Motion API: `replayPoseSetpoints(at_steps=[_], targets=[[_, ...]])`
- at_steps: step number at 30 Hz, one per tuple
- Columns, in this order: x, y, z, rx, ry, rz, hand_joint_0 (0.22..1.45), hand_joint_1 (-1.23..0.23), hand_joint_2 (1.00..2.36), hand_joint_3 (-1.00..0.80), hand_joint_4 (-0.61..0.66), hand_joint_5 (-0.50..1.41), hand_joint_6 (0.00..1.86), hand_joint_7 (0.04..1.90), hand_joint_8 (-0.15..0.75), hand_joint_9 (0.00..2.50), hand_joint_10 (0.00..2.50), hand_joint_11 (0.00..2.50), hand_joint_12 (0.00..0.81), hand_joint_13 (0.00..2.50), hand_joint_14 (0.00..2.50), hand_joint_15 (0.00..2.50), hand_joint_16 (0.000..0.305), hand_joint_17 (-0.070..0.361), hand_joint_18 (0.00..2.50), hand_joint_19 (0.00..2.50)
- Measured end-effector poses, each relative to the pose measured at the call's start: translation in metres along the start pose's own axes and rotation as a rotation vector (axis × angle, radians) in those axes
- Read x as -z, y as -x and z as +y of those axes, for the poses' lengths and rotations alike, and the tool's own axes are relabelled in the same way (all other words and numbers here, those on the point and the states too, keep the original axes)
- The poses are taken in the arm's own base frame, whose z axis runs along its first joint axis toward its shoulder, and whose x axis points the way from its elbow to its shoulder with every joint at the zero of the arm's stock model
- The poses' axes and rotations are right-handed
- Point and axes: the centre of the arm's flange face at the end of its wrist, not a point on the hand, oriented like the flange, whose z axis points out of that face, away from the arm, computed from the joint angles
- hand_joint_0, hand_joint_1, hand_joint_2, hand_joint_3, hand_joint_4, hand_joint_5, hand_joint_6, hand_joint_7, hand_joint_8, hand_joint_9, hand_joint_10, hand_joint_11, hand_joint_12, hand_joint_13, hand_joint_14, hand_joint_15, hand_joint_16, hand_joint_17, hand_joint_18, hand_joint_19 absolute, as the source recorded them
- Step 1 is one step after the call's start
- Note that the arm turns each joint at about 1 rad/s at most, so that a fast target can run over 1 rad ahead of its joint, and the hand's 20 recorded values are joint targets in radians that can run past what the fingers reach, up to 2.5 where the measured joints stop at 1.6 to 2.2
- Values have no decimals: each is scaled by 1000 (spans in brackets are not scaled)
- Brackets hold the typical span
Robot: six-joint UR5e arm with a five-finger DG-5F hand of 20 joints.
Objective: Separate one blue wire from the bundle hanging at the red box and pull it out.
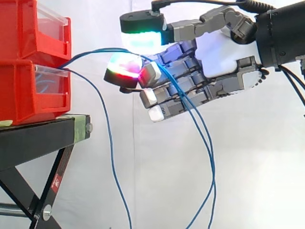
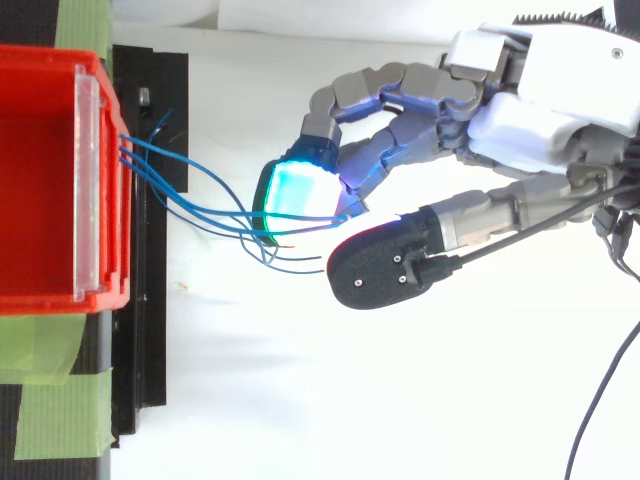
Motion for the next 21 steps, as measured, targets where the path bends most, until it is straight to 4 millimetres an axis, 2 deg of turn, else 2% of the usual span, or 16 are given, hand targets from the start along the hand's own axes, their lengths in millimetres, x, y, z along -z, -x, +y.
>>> replayPoseSetpoints(at_steps=[6, 10, 21], targets=[[0, 0, 0, 0, -1, 0, 575, -631, 1015, -338, 269, -271, 876, 1168, 305, 314, 15, 1473, 377, 538, 11, 1503, 46, 104, 389, 782], [0, 0, 0, 0, 0, 0, 606, -618, 1020, -281, 274, -268, 881, 1162, 302, 322, 15, 1470, 371, 551, 11, 1494, 46, 103, 391, 776], [0, 0, 0, 0, 0, 0, 683, -728, 1030, -141, 268, -269, 889, 1162, 294, 310, 15, 1463, 369, 546, 12, 1497, 45, 101, 399, 749]])
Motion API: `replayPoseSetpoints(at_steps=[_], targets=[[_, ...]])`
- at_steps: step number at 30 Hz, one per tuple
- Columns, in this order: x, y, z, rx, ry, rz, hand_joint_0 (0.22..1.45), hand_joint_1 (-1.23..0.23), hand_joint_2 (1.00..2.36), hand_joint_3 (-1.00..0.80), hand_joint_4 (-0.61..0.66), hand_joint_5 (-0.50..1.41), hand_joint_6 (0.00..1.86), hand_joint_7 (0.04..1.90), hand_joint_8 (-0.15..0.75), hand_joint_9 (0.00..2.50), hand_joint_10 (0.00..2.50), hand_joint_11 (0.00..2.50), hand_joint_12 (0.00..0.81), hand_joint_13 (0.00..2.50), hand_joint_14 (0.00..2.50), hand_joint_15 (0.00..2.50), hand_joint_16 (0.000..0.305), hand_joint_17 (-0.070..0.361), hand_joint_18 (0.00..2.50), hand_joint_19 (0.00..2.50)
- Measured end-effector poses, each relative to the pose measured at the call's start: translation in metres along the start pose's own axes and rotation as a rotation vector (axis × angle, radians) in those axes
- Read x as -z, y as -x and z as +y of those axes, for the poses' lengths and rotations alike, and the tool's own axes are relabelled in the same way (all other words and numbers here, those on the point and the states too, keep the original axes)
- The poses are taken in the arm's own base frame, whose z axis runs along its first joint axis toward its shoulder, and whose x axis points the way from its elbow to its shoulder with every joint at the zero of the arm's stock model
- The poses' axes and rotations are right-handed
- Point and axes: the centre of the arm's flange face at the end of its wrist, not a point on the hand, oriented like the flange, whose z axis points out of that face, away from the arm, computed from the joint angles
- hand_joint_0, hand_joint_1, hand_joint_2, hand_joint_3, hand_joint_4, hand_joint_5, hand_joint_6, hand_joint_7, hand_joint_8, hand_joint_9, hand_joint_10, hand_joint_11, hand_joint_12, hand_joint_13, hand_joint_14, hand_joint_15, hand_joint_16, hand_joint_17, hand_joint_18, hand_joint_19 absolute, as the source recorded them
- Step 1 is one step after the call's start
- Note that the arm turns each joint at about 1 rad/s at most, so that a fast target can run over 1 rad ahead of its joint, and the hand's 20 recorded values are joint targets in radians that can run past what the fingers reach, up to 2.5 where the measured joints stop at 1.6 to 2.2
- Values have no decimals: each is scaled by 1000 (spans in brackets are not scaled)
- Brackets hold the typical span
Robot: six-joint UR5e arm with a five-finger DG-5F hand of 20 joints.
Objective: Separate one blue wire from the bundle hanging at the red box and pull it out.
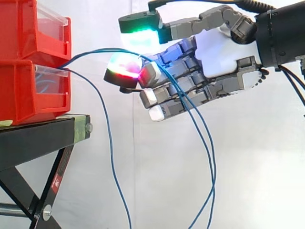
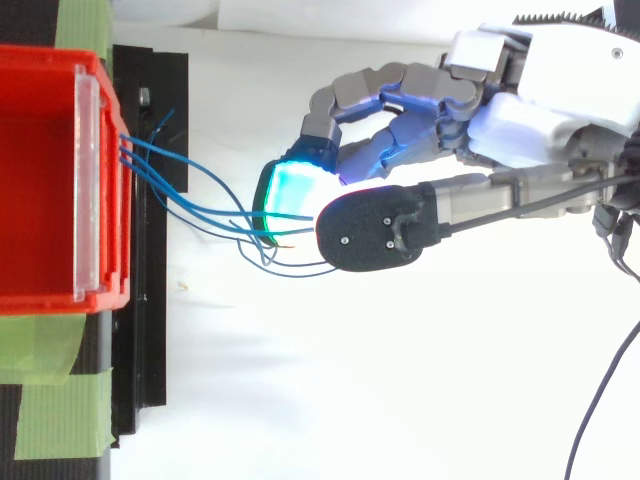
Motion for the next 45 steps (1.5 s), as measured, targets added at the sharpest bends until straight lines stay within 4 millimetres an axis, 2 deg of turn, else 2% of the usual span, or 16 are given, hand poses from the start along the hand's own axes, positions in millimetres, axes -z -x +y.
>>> replayPoseSetpoints(at_steps=[11, 23, 27, 31, 36, 41, 45], targets=[[0, 0, 0, 1, -2, 0, 724, -847, 1026, -175, 235, -284, 872, 1205, 278, 204, 19, 1459, 360, 456, 15, 1472, 44, 100, 357, 682], [0, 0, 0, -1, -2, 0, 720, -856, 1027, -180, 227, -287, 866, 1210, 272, 167, 20, 1475, 358, 421, 17, 1469, 44, 100, 335, 673], [0, 0, 0, -2, -2, 0, 661, -778, 1026, -209, 233, -283, 866, 1182, 270, 205, 18, 1491, 358, 456, 16, 1476, 44, 100, 353, 702], [0, 0, 0, -2, -2, 0, 604, -728, 1020, -282, 243, -279, 861, 1183, 277, 237, 17, 1504, 363, 480, 14, 1483, 44, 100, 359, 747], [0, 0, 0, -2, -2, 0, 565, -732, 1001, -486, 258, -280, 849, 1183, 281, 239, 16, 1516, 373, 487, 14, 1495, 46, 103, 363, 745], [0, 0, 0, 1, -2, 0, 572, -785, 1000, -500, 262, -279, 846, 1173, 283, 236, 18, 1507, 373, 485, 14, 1490, 46, 104, 364, 730], [1, 0, -1, 3, -8, 0, 642, -847, 1000, -500, 252, -277, 849, 1159, 278, 239, 17, 1489, 370, 496, 15, 1482, 46, 103, 377, 720]])
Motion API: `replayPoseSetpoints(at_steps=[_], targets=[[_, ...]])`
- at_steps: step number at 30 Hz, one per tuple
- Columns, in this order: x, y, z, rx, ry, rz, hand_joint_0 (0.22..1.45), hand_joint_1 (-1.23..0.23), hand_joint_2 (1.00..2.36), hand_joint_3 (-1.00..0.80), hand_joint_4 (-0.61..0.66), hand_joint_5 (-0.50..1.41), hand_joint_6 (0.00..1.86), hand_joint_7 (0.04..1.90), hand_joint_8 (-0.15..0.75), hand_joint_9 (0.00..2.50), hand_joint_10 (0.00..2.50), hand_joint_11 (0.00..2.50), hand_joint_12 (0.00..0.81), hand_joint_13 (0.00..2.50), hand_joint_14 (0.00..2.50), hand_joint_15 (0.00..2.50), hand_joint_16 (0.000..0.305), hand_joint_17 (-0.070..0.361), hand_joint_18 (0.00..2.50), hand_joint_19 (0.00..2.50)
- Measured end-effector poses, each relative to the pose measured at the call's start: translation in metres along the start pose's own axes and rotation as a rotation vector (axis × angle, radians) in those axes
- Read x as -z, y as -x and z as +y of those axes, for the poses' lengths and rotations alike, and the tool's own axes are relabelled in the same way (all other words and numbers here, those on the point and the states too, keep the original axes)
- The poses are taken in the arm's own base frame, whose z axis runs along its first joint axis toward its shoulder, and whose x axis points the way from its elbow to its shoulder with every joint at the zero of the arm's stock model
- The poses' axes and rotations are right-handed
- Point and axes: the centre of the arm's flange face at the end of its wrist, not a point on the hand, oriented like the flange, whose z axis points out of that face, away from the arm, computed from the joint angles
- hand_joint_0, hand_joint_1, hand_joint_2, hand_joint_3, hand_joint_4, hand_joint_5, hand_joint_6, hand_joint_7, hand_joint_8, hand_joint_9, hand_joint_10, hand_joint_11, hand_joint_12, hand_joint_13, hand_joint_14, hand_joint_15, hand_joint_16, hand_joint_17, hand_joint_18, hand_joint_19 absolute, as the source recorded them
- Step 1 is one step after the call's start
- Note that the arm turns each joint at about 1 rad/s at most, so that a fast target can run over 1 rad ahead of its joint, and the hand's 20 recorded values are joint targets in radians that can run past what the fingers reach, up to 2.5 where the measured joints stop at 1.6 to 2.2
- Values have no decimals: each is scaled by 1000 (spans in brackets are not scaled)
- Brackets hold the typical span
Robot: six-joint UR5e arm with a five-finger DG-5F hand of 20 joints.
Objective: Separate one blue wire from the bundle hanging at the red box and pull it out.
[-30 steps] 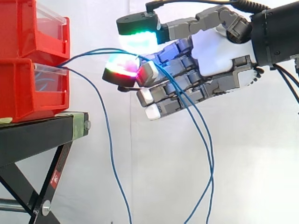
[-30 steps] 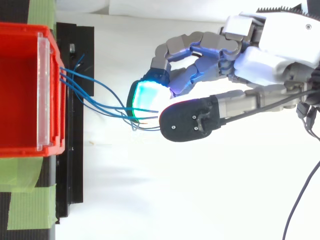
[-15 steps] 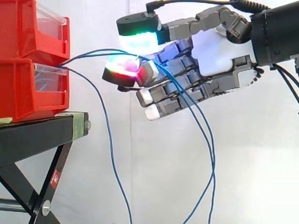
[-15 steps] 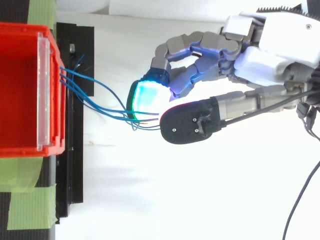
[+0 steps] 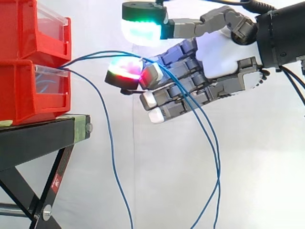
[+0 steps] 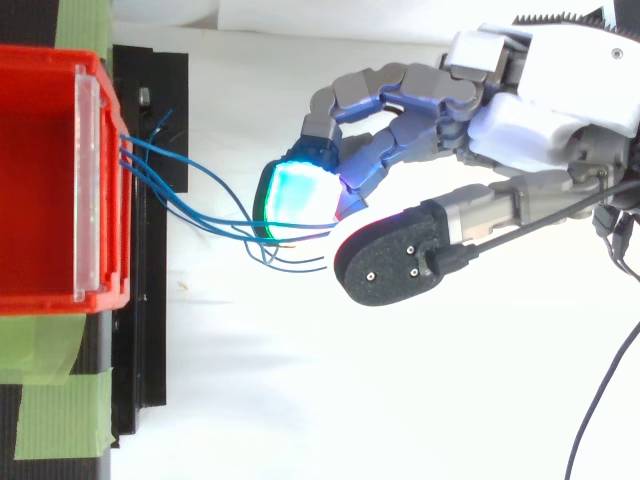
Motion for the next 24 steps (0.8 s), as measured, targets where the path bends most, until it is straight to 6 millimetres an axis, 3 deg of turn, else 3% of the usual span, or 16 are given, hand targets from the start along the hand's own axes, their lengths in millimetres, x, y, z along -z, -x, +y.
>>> replayPoseSetpoints(at_steps=[5, 12, 24], targets=[[0, 0, -1, 2, -5, 0, 697, -828, 1010, -407, 244, -270, 865, 1145, 281, 275, 16, 1477, 372, 526, 15, 1465, 45, 101, 414, 715], [1, 0, -1, -2, -6, 0, 629, -719, 1015, -350, 246, -239, 856, 1154, 298, 378, 18, 1446, 386, 598, 15, 1438, 45, 101, 464, 744], [1, -2, -1, -30, -7, 4, 631, -741, 1024, -241, 215, -231, 858, 1161, 295, 378, 17, 1428, 386, 601, 16, 1417, 45, 102, 466, 736]])
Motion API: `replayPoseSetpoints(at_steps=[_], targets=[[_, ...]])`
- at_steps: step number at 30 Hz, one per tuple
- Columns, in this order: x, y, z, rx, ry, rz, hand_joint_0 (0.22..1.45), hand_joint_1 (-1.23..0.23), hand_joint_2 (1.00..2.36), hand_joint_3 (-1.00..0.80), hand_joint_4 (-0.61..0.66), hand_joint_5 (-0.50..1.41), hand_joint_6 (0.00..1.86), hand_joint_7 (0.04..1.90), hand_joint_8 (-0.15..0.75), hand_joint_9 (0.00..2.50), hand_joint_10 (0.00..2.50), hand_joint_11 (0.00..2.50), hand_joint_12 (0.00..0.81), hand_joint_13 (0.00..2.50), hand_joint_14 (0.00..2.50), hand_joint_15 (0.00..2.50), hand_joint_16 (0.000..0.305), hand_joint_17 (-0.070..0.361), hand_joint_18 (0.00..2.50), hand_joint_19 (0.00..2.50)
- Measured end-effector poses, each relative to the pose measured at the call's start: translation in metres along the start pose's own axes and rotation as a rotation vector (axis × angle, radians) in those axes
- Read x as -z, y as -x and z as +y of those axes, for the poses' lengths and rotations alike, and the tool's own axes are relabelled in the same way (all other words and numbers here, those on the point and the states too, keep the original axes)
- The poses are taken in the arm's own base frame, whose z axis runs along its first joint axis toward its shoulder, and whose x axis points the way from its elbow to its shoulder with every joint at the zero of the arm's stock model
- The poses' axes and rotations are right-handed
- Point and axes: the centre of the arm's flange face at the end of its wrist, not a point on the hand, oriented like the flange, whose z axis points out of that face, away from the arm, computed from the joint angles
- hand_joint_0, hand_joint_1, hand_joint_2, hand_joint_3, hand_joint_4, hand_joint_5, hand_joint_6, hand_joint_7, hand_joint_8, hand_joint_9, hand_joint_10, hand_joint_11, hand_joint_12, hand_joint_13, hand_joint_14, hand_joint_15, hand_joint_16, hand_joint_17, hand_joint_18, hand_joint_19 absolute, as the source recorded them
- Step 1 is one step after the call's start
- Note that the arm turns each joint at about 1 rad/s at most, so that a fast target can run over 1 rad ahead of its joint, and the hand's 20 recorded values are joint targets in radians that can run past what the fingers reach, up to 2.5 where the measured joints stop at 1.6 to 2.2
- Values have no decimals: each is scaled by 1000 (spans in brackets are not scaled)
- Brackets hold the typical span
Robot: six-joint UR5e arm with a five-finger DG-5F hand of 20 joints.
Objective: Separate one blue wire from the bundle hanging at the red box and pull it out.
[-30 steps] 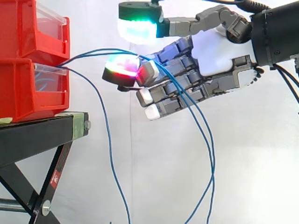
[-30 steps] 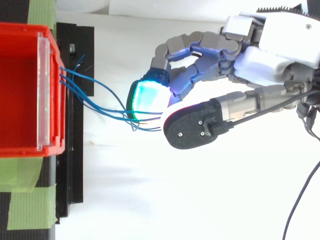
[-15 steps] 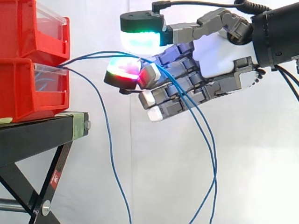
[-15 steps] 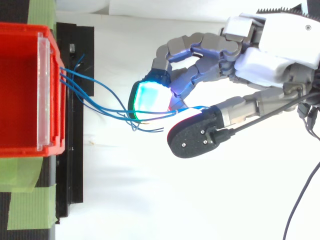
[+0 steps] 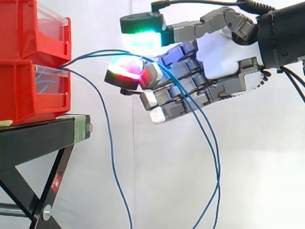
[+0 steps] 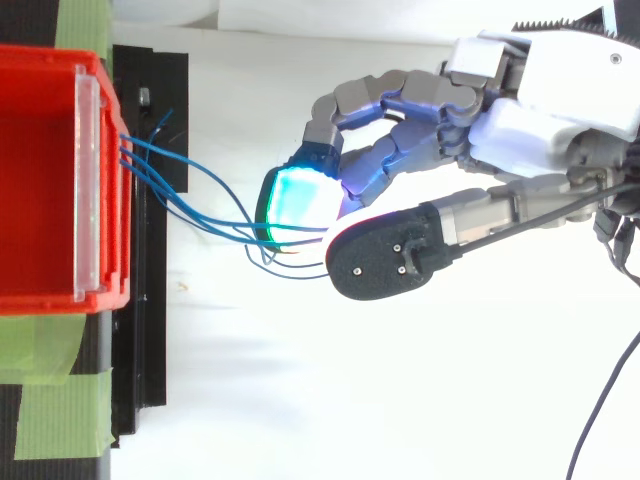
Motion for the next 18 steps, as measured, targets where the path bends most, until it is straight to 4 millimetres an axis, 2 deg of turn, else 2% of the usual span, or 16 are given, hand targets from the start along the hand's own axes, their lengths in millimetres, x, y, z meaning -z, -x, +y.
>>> replayPoseSetpoints(at_steps=[7, 13, 18], targets=[[0, 0, 0, -7, -1, 1, 637, -743, 1033, -95, 200, -232, 865, 1169, 297, 382, 17, 1428, 387, 608, 16, 1418, 45, 101, 470, 737], [0, 0, 0, -6, -4, 1, 670, -783, 1028, -179, 203, -238, 867, 1089, 294, 387, 16, 1411, 384, 607, 19, 1412, 45, 101, 479, 727], [1, -1, 0, -6, -4, 1, 637, -749, 1036, -16, 86, -231, 879, 1170, 296, 415, 16, 1352, 384, 619, 18, 1416, 44, 99, 483, 751]])
